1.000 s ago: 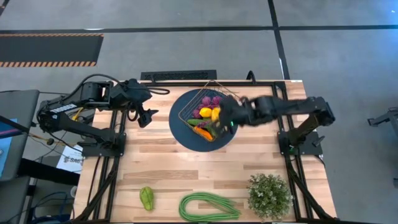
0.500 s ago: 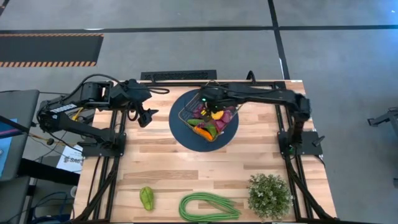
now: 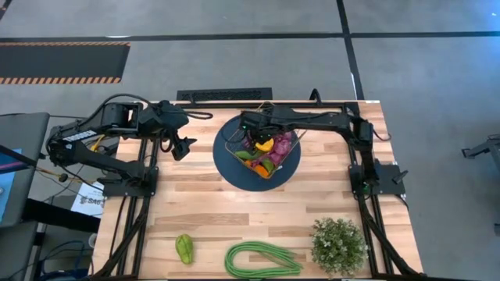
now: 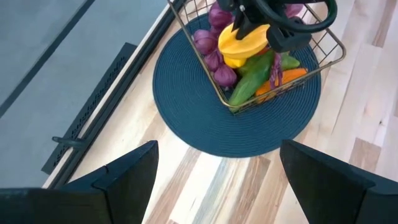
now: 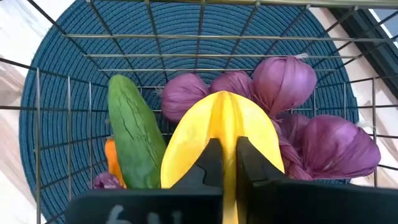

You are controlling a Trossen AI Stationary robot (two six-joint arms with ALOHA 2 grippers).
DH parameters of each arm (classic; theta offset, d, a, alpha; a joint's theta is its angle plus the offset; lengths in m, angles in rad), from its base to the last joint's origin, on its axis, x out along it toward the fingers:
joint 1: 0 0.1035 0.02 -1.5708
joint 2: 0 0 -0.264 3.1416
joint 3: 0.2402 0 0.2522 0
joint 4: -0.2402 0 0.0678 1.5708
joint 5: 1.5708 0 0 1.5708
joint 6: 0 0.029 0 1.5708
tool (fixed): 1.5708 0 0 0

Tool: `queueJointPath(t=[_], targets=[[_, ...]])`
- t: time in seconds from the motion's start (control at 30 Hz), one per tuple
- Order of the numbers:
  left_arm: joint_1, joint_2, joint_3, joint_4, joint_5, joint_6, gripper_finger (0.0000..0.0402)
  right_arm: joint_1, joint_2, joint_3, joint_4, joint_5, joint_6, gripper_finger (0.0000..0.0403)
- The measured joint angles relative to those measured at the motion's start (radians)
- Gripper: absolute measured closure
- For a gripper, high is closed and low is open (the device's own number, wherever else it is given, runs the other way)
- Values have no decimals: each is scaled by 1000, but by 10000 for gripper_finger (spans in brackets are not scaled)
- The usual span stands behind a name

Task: Build produce basket
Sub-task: Put the star fruit into the wire basket, then put the string beans into the wire basket

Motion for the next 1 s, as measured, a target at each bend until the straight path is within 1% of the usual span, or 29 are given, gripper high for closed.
queueJointPath(t=[0.07,0.27,0.43,0.6,0.7,0.8,0.87,1.0], targets=[[0,0,0,0,0,0,79,0,-11,-1,-5,-7,1,368],[0,0,0,0,0,0,79,12,-54,-9,-13,8,3,289],[0,0,0,0,-1,0,79,26,-123,-9,-31,11,4,224],[0,0,0,0,-1,6,79,39,-182,-9,-40,8,6,173],[0,0,0,-1,-1,7,79,56,-228,-9,-38,-55,35,157],[0,0,0,-1,-1,8,79,94,-270,-7,-31,-160,57,154],[0,0,0,-1,-1,8,79,134,-294,-7,-32,-213,73,154],[0,0,0,-2,-1,9,79,249,-327,-6,-39,-241,100,154]])
